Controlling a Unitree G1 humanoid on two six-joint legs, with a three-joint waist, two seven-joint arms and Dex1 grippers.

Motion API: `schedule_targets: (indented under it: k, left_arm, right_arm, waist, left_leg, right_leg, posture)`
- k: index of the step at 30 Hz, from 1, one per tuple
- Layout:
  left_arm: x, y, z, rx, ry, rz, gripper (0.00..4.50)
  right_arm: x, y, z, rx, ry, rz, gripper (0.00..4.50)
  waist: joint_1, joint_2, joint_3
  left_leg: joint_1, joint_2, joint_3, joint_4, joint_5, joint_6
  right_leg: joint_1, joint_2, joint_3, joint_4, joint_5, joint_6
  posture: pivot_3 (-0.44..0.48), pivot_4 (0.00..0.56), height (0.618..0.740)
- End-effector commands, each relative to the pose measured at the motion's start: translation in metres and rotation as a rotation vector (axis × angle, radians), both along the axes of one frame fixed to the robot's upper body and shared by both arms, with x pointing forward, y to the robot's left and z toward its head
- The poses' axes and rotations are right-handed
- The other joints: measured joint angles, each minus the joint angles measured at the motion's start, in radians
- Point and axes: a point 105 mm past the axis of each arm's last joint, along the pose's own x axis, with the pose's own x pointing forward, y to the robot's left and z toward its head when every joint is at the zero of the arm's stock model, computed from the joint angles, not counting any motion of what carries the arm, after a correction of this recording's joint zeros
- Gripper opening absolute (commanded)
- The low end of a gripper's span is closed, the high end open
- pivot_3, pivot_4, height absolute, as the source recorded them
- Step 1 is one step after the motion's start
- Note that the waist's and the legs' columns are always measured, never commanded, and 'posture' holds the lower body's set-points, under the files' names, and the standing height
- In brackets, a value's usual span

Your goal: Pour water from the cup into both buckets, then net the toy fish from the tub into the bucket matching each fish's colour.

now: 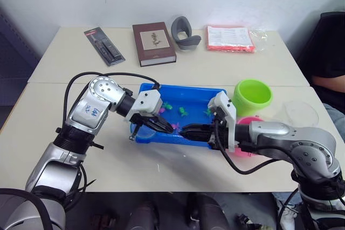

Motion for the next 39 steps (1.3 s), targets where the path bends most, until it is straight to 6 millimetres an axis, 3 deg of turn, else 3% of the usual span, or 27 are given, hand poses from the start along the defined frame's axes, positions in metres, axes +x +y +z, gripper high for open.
schedule_targets:
  k: [1,3,4,6,9,11,13,16,20,23,26,29,36,39]
  left_arm:
    - [-0.002,-0.001,0.013,-0.061,-0.020,-0.007,0.00]
    - [-0.001,0.001,0.019,-0.112,-0.016,-0.001,0.00]
    - [0.000,0.001,0.022,-0.138,-0.017,0.005,0.70]
    - [0.008,0.007,0.037,-0.235,-0.037,0.051,1.41]
    - [0.025,0.022,0.065,-0.385,-0.078,0.151,2.83]
    - [0.041,0.044,0.078,-0.454,-0.099,0.273,3.69]
    - [0.051,0.070,0.077,-0.457,-0.115,0.371,4.44]
    - [0.049,0.100,0.056,-0.405,-0.084,0.440,4.44]
    - [0.039,0.113,0.028,-0.401,0.004,0.482,4.44]
    - [0.032,0.107,0.013,-0.411,0.043,0.492,4.44]
    - [0.027,0.098,0.003,-0.441,0.071,0.497,4.44]
    - [0.024,0.090,0.000,-0.454,0.077,0.494,4.44]
    - [0.020,0.079,-0.003,-0.464,0.089,0.484,4.44]
    - [0.020,0.073,-0.004,-0.471,0.097,0.471,4.44]
  right_arm:
    - [-0.005,0.002,0.006,0.025,-0.043,0.035,0.04]
    - [-0.006,0.001,0.010,0.034,-0.076,0.047,0.04]
    - [-0.007,0.001,0.011,0.035,-0.088,0.051,0.00]
    - [-0.009,-0.002,0.017,0.037,-0.133,0.054,0.00]
    - [-0.012,-0.009,0.024,0.032,-0.197,0.045,0.00]
    - [-0.011,-0.021,0.029,-0.019,-0.281,-0.002,0.00]
    - [-0.008,-0.037,0.031,-0.106,-0.363,-0.065,0.00]
    - [-0.001,-0.062,0.034,-0.249,-0.483,-0.152,0.00]
    - [0.009,-0.090,0.038,-0.424,-0.615,-0.266,0.00]
    - [0.012,-0.095,0.036,-0.411,-0.556,-0.327,0.00]
    - [0.006,-0.092,0.017,-0.311,-0.287,-0.378,0.00]
    - [0.005,-0.093,0.016,-0.292,-0.214,-0.434,0.00]
    - [0.003,-0.098,0.030,-0.709,-0.535,-0.267,0.00]
    - [0.006,-0.101,0.025,-0.753,-0.583,-0.233,0.00]
  waist:
    - [0.000,0.000,0.000]
    - [-0.001,0.000,0.000]
    - [0.000,0.000,0.000]
    - [0.000,0.000,0.000]
    - [0.000,0.000,0.000]
    - [0.000,0.000,0.000]
    - [0.001,0.000,0.000]
    - [0.001,0.000,0.000]
    - [0.000,0.000,0.000]
    - [0.003,0.000,0.000]
    - [0.010,0.000,0.000]
    - [0.014,0.000,0.001]
    - [0.019,0.004,0.002]
    - [0.019,0.003,0.002]
  left_leg:
    - [0.000,0.000,0.000,0.000,0.000,0.000]
    - [0.000,0.000,0.000,0.000,0.000,0.000]
    - [0.000,0.000,0.000,0.000,0.000,0.000]
    - [0.000,0.000,0.000,0.000,0.000,0.000]
    - [-0.001,0.000,-0.002,0.002,0.000,0.000]
    - [-0.005,0.000,-0.005,0.005,0.000,0.000]
    - [-0.010,0.000,-0.006,0.009,0.000,0.000]
    - [-0.010,0.000,-0.006,0.010,0.000,0.000]
    - [-0.010,0.000,-0.004,0.010,0.000,0.000]
    - [-0.010,0.000,-0.004,0.011,0.000,0.000]
    - [-0.010,0.000,-0.006,0.012,0.000,0.000]
    - [-0.011,0.000,-0.008,0.013,0.000,0.000]
    - [-0.011,-0.002,-0.007,0.011,-0.001,0.001]
    - [-0.011,-0.002,-0.006,0.011,-0.001,0.001]
  right_leg:
    - [0.000,0.000,0.000,0.000,0.000,0.000]
    - [0.000,0.000,0.000,0.000,0.000,0.000]
    - [0.000,0.000,0.000,0.000,0.000,0.000]
    - [0.000,0.000,0.000,0.000,0.000,0.000]
    - [0.000,0.000,0.000,0.000,0.000,0.000]
    - [-0.001,0.000,-0.002,0.000,0.000,0.000]
    - [-0.005,0.000,-0.002,0.001,0.000,0.001]
    - [-0.005,0.000,-0.004,0.001,0.001,0.001]
    - [-0.005,0.002,-0.006,0.001,0.001,0.002]
    - [-0.005,0.002,-0.004,0.002,0.001,0.002]
    - [-0.004,0.000,-0.001,0.002,0.001,0.002]
    - [-0.004,-0.001,-0.001,0.003,0.001,0.002]
    - [-0.005,-0.003,-0.001,0.002,0.001,0.002]
    - [-0.005,-0.003,-0.001,0.002,0.001,0.002]
  posture:
    - [0.000,0.150,0.740]
    - [0.000,0.150,0.740]
    - [0.000,0.150,0.740]
    - [0.000,0.150,0.740]
    - [0.000,0.150,0.740]
    - [0.000,0.150,0.740]
    - [0.000,0.150,0.740]
    - [0.000,0.150,0.740]
    - [0.000,0.150,0.740]
    - [0.000,0.150,0.740]
    - [0.000,0.150,0.740]
    - [0.000,0.150,0.740]
    - [0.000,0.150,0.740]
    - [0.000,0.150,0.740]
